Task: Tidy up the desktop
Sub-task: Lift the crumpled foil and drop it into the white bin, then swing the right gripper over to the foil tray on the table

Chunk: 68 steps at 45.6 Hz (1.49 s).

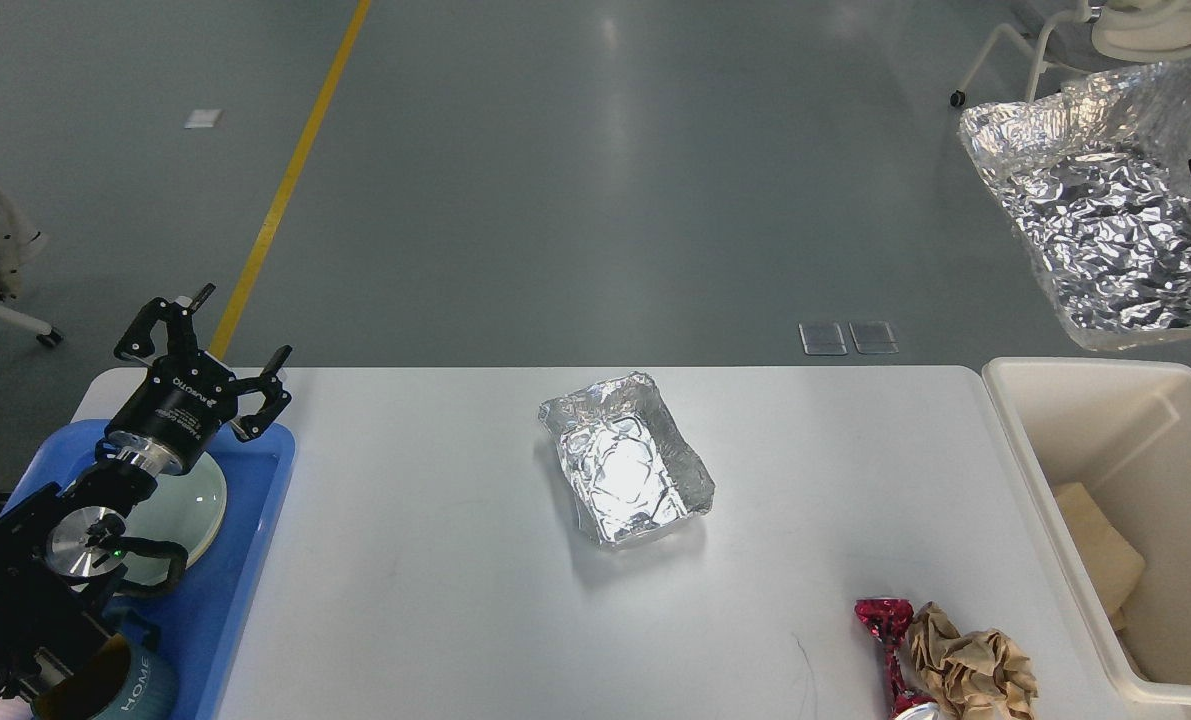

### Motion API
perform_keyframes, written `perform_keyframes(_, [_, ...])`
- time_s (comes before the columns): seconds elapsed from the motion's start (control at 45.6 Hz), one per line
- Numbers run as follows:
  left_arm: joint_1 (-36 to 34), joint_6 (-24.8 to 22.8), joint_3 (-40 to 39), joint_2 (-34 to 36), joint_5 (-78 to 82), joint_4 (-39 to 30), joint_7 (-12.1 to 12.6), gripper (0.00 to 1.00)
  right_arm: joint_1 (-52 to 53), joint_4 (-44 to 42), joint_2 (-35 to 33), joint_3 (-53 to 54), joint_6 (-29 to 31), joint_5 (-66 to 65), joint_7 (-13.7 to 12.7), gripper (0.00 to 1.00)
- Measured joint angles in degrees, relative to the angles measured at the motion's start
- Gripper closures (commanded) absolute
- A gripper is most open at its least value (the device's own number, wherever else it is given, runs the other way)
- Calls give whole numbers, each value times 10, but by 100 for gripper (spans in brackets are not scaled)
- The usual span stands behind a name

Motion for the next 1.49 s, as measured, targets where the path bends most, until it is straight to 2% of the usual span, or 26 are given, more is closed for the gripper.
perform_keyframes(0.088, [0,0,0,0,0,0,0,0,-72,-37,-3,-20,-42,-2,-1,100])
perform_keyframes(0.175, [0,0,0,0,0,0,0,0,-193,-103,-10,-29,-111,1,-1,100])
perform_keyframes(0.219, [0,0,0,0,0,0,0,0,-283,-160,-13,-29,-154,4,-2,100])
perform_keyframes(0.351, [0,0,0,0,0,0,0,0,-509,-329,-12,1,-228,34,-2,100])
perform_keyframes(0.505, [0,0,0,0,0,0,0,0,-752,-458,-1,104,-261,81,-5,100])
perform_keyframes(0.636, [0,0,1,0,0,0,0,0,-884,-549,32,191,-272,88,-10,99])
perform_keyframes(0.68, [0,0,1,0,0,0,0,0,-911,-571,42,206,-273,90,-11,89])
perform_keyframes(0.702, [0,0,1,0,0,0,0,0,-922,-579,46,212,-275,91,-11,75])
perform_keyframes(0.724, [0,0,1,0,0,0,0,0,-932,-586,51,217,-276,91,-12,44])
perform_keyframes(0.746, [0,0,1,0,0,0,0,0,-939,-590,53,221,-277,92,-12,2])
perform_keyframes(1.075, [0,0,0,0,0,0,0,0,-941,-597,53,235,-279,95,-16,0])
perform_keyframes(1.228, [0,0,0,0,0,0,0,0,-871,-561,49,230,-267,95,-15,0])
perform_keyframes(1.316, [0,0,0,0,0,0,0,0,-745,-468,28,197,-214,91,-14,0])
perform_keyframes(1.426, [0,0,0,0,0,0,0,0,-544,-300,15,138,-81,91,-11,0])
perform_keyframes(1.492, [0,0,0,0,0,0,0,0,-427,-197,17,124,-24,91,-10,0])
